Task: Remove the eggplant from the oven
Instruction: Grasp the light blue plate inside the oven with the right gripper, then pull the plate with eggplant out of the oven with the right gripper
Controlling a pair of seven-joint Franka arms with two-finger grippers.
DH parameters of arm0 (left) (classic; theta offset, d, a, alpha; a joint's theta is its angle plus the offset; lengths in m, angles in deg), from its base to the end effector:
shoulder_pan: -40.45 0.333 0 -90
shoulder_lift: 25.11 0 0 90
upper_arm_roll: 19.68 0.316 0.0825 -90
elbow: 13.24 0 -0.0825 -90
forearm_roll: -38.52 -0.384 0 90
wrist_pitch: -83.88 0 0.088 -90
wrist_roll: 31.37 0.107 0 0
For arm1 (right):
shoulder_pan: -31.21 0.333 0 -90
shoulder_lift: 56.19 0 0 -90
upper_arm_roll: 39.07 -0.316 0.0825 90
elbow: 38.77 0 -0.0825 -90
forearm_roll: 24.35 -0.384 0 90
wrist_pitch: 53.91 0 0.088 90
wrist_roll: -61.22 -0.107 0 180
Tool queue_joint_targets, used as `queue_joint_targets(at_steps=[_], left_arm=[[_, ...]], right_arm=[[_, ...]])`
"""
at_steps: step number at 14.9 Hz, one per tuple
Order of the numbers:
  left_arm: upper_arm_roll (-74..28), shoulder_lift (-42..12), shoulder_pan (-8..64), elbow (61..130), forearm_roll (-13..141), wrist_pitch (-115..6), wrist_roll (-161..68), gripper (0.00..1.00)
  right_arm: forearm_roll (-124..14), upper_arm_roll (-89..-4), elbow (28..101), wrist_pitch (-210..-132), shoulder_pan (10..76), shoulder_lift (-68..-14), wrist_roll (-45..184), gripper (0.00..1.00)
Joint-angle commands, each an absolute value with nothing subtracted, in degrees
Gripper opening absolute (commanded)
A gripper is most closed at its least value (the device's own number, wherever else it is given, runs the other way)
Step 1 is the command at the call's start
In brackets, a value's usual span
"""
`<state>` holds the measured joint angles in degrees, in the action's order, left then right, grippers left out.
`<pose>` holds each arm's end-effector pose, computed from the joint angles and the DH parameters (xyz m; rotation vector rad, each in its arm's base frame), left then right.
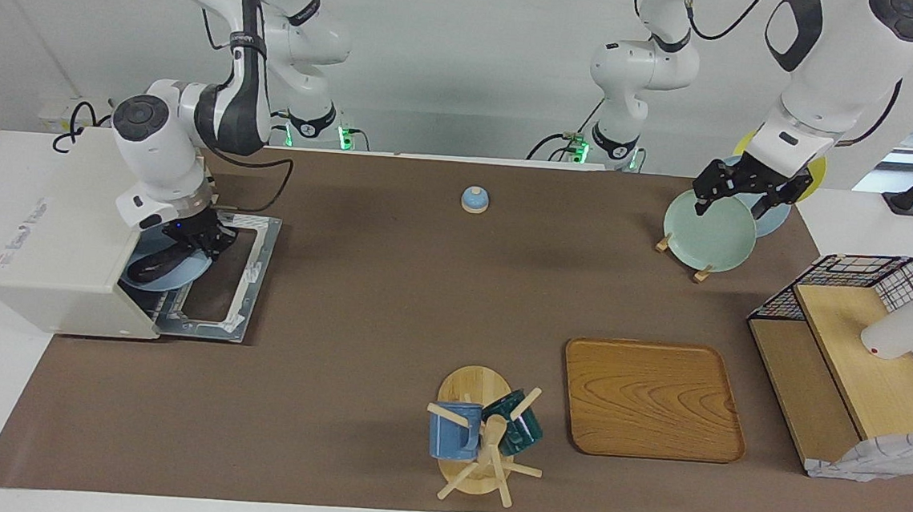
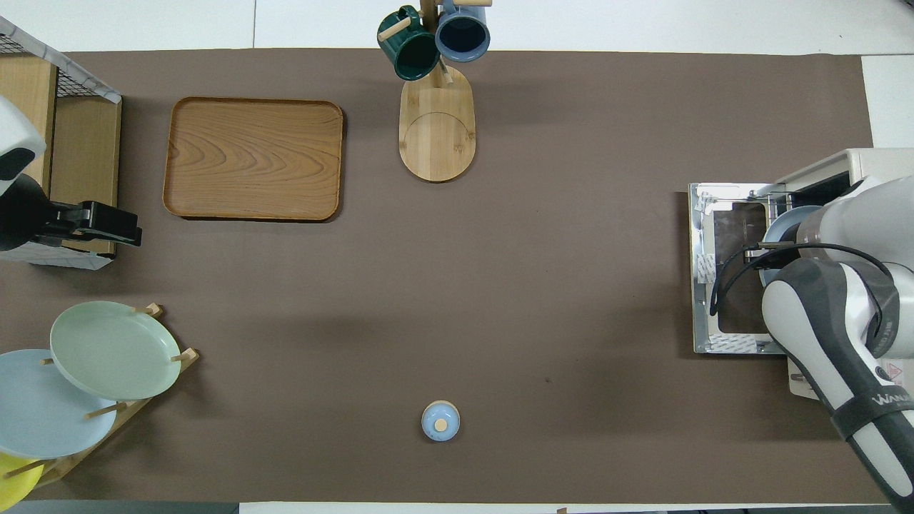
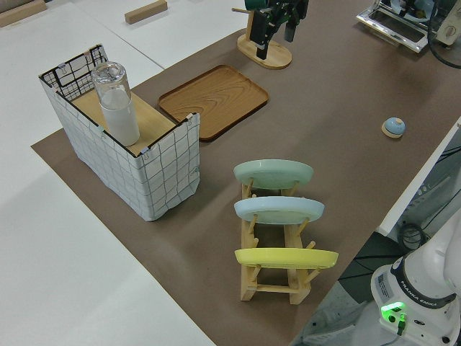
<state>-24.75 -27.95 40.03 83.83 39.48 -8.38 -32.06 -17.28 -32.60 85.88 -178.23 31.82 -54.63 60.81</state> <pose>0.5374 -0.0545 0.5966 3.1280 -0.1293 -0.0551 0.5310 -0.0591 0.3769 3.0384 -0.0579 -0.0574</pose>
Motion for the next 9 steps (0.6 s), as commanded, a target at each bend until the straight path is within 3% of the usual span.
queue_joint_targets(at_steps=[1,4,9], left_arm=[[-25.22,-28.54,40.62,83.88,38.26,-7.97,-31.63,1.0],[-25.22,-28.54,40.62,83.96,38.26,-7.88,-31.72,1.0],[-25.22,-28.54,40.62,83.88,38.26,-7.71,-31.11,1.0]], right_arm=[[-14.26,-33.18,82.63,-173.29,35.49,-54.18,61.58,0.0],[-13.72,-33.18,74.19,-163.88,42.52,-51.89,57.29,0.0],[-11.96,-33.18,66.81,-157.63,57.62,-50.14,41.22,0.0]])
